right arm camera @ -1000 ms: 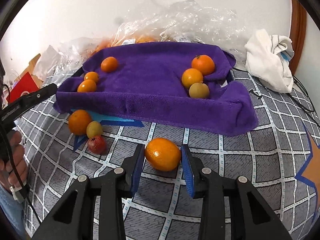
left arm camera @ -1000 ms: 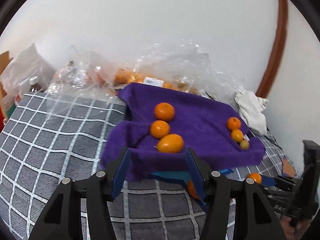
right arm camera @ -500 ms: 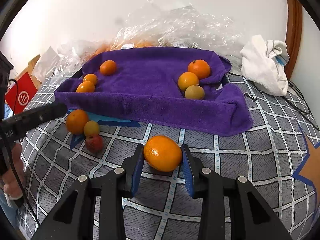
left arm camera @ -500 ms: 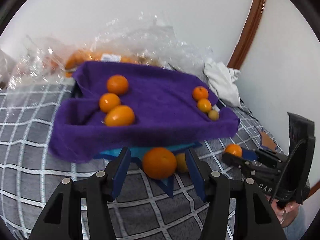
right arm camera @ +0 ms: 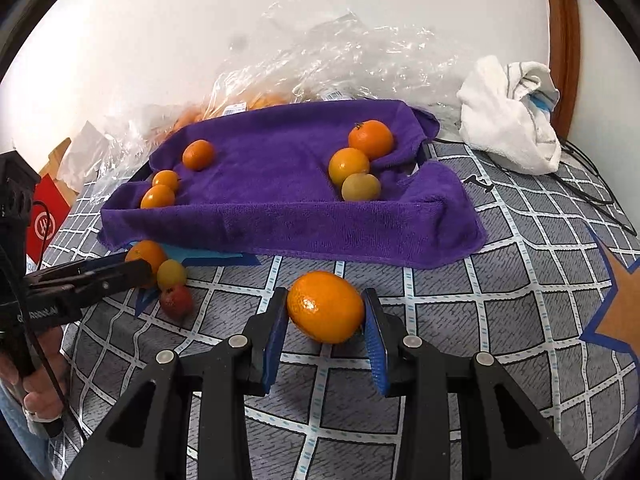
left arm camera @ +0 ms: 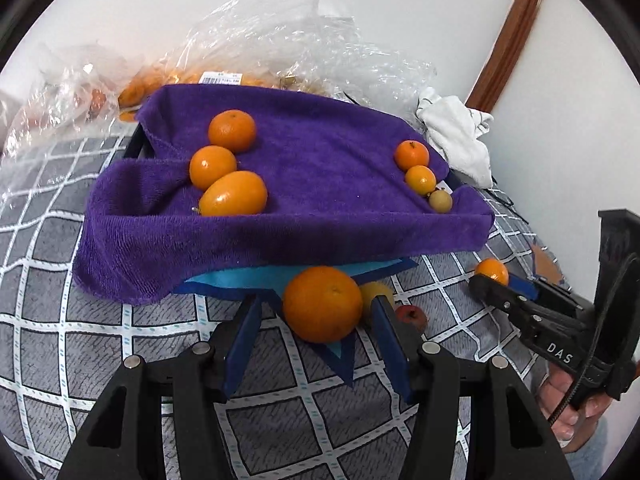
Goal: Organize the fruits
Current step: 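Lift both held oranges up and over onto the purple towel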
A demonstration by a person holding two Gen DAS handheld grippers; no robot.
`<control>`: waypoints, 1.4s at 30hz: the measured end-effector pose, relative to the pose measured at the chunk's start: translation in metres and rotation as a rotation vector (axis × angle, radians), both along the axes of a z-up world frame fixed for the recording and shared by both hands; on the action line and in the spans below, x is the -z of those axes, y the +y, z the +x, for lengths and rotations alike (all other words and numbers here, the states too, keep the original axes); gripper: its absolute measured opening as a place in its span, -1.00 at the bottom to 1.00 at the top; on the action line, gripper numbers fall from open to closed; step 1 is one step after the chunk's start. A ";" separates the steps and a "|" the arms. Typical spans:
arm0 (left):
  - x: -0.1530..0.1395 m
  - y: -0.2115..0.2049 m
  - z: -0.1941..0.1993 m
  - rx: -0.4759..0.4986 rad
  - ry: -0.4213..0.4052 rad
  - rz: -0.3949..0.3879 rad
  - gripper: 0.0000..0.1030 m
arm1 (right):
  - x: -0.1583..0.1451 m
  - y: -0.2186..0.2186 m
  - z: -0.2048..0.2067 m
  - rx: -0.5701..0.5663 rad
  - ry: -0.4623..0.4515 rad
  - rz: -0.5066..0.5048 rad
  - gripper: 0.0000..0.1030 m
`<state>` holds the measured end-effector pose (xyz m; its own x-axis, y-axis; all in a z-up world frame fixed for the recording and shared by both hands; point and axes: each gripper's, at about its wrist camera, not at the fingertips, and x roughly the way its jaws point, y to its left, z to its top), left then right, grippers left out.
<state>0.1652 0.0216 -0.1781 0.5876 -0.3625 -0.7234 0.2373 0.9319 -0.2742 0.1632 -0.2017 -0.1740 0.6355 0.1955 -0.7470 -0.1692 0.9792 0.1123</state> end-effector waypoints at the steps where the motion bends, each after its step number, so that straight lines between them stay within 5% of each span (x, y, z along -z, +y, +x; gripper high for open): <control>1: 0.000 -0.001 0.000 0.007 0.000 0.002 -0.02 | 0.000 0.000 0.000 -0.001 0.000 0.002 -0.29; 3: 0.001 -0.003 -0.001 0.011 0.000 0.014 -0.25 | 0.001 -0.002 0.001 0.006 0.005 0.005 -0.29; 28: -0.034 0.044 -0.013 -0.166 -0.192 -0.114 -0.26 | -0.008 -0.005 -0.006 0.016 -0.038 0.045 -0.29; 42: -0.056 0.069 -0.014 -0.257 -0.227 -0.123 -0.26 | -0.075 -0.006 0.001 0.033 -0.114 0.030 -0.29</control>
